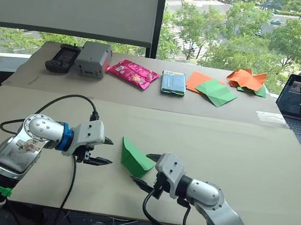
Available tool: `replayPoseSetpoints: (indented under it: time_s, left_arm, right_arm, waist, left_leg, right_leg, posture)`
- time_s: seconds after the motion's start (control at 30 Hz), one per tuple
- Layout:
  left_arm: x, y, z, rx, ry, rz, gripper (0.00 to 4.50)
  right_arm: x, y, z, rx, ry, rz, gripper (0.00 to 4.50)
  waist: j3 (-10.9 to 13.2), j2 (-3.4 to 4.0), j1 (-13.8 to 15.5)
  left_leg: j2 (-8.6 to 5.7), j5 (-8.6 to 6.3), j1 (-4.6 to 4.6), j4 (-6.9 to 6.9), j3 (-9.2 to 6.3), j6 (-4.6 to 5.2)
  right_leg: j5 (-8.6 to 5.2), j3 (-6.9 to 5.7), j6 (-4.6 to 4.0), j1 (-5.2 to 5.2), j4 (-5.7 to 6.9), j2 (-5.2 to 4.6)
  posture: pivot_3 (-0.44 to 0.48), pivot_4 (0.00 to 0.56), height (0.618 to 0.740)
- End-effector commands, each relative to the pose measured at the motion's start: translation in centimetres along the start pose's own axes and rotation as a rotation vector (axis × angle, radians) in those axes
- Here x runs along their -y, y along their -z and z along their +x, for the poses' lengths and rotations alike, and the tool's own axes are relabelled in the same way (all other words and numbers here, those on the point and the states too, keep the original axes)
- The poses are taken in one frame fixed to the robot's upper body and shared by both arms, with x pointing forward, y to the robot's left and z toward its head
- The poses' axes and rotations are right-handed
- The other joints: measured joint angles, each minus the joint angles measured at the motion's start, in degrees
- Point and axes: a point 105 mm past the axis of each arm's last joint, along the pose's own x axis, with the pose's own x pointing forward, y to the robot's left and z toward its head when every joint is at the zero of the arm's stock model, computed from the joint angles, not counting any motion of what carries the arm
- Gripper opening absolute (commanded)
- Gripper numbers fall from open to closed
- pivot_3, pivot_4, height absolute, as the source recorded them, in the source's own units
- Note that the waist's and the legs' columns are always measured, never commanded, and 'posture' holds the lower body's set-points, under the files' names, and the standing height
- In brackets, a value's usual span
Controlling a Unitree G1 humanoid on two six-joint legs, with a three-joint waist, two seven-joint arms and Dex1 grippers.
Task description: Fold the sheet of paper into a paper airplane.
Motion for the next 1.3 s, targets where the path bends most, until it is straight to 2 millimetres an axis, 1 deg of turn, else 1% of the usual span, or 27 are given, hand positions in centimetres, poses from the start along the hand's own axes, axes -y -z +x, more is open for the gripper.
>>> replayPoseSetpoints:
  time_s: [0.03,0.07,0.17,0.2,0.33,0.5,0.53,0.67,0.73,0.87,1.0,1.1,1.13,1.3]
  left_arm:
    - [-1.6,0.3,-1.3,0.037,-0.102,-0.045,3.19]
    - [-1.8,0.5,-1.3,0.038,-0.115,-0.051,3.19]
    - [-1.9,0.5,-1.3,0.085,-0.124,-0.11,3.19]
    - [-1.8,0.7,-1.3,0.089,-0.121,-0.117,3.19]
    - [-1.6,0.7,-1.1,0.131,-0.113,-0.164,3.19]
    - [-1.8,0.5,-0.5,0.175,-0.119,-0.203,3.19]
    - [-1.8,0.4,-0.4,0.182,-0.119,-0.21,3.19]
    - [-1.8,0.3,-0.2,0.196,-0.114,-0.227,3.19]
    - [-2.0,0.3,-0.3,0.209,-0.111,-0.242,3.19]
    - [-1.8,0.3,-0.3,0.23,-0.063,-0.271,3.19]
    - [-2.2,0.4,0.8,0.235,-0.036,-0.259,3.19]
    - [-1.6,-0.3,1.9,0.264,0.025,-0.23,2.37]
    - [-1.5,-0.5,2.3,0.271,0.039,-0.229,2.0]
    - [-0.5,0.5,4.6,0.199,0.097,-0.134,0.33]
  right_arm:
    - [1.2,-0.4,0.0,0.014,0.093,-0.164,4.44]
    - [1.3,-0.2,0.0,0.009,0.102,-0.178,4.44]
    - [1.4,-0.3,0.0,0.027,0.127,-0.201,3.63]
    - [1.5,-0.2,0.0,0.023,0.13,-0.209,3.23]
    - [1.5,0.2,0.0,0.017,0.136,-0.214,1.92]
    - [1.2,0.4,0.1,0.017,0.113,-0.229,0.15]
    - [1.0,0.4,0.2,0.017,0.096,-0.242,0.07]
    - [0.6,0.9,0.0,0.006,0.013,-0.304,0.07]
    - [0.4,1.1,-0.4,0.002,-0.051,-0.375,0.07]
    - [0.5,1.1,-1.1,0.014,-0.128,-0.438,0.07]
    - [0.9,1.7,-1.7,-0.009,-0.177,-0.493,0.07]
    - [0.9,1.6,-2.0,0.006,-0.185,-0.488,0.0]
    - [0.9,1.6,-2.1,0.01,-0.188,-0.486,0.0]
    - [0.7,1.3,-2.3,0.02,-0.199,-0.488,0.0]
  waist:
    - [0.0,-0.04,0.2]
    - [0.0,-0.05,0.2]
    - [0.0,-0.06,0.2]
    - [0.0,-0.06,0.2]
    - [0.0,-0.07,0.1]
    - [0.0,-0.07,0.1]
    - [0.0,-0.08,0.2]
    - [0.0,-0.08,0.2]
    - [0.0,-0.08,0.2]
    - [0.0,-0.08,0.1]
    - [0.0,-0.08,0.2]
    - [0.0,-0.08,0.2]
    - [0.0,-0.09,0.2]
    - [0.0,-0.08,0.2]
  left_leg:
    - [0.0,-0.02,-0.01,0.0,0.0,-0.03]
    - [0.0,-0.03,-0.01,0.01,0.0,-0.04]
    - [0.0,-0.03,-0.03,0.01,0.02,-0.06]
    - [0.0,-0.02,-0.02,0.01,0.02,-0.04]
    - [0.0,0.04,0.0,0.01,0.02,0.06]
    - [0.0,0.04,0.03,0.01,0.01,0.06]
    - [0.0,0.04,0.03,0.01,0.01,0.06]
    - [0.0,0.04,0.03,0.04,0.02,0.06]
    - [0.0,0.05,0.03,0.04,0.02,0.07]
    - [0.0,0.08,0.09,0.05,0.02,0.12]
    - [-0.01,0.09,0.16,0.06,0.02,0.15]
    - [-0.01,0.07,0.37,0.11,0.02,0.11]
    - [-0.01,0.07,0.39,0.11,0.02,0.11]
    - [-0.01,0.08,0.5,0.11,0.02,0.12]
  right_leg:
    - [0.0,0.0,0.0,-0.01,-0.02,0.0]
    - [0.0,0.0,0.0,-0.01,-0.05,0.0]
    - [0.0,0.0,0.0,0.0,-0.07,0.0]
    - [0.0,0.0,0.0,0.0,-0.06,0.0]
    - [0.01,0.0,0.0,0.0,0.04,0.02]
    - [0.01,0.01,0.0,0.01,0.09,0.03]
    - [0.01,0.01,0.0,0.02,0.09,0.03]
    - [0.01,0.01,0.0,0.04,0.09,0.02]
    - [0.01,0.0,0.0,0.06,0.09,0.03]
    - [0.01,0.01,0.0,0.1,0.1,0.03]
    - [0.01,0.0,0.0,0.24,0.13,0.03]
    - [0.01,0.0,0.0,0.51,0.11,0.03]
    - [0.01,0.0,0.0,0.56,0.09,0.03]
    - [0.01,0.0,0.0,0.72,0.09,0.04]
  posture:
    - [0.0,0.15,0.718]
    - [0.0,0.15,0.718]
    - [0.0,0.15,0.718]
    - [0.0,0.15,0.718]
    - [0.0,0.15,0.718]
    - [0.0,0.15,0.718]
    - [0.0,0.15,0.718]
    - [0.0,0.15,0.718]
    - [0.0,0.15,0.718]
    - [0.0,0.15,0.718]
    - [0.0,0.15,0.718]
    - [0.0,0.15,0.718]
    - [0.0,0.15,0.718]
    - [0.0,0.15,0.718]
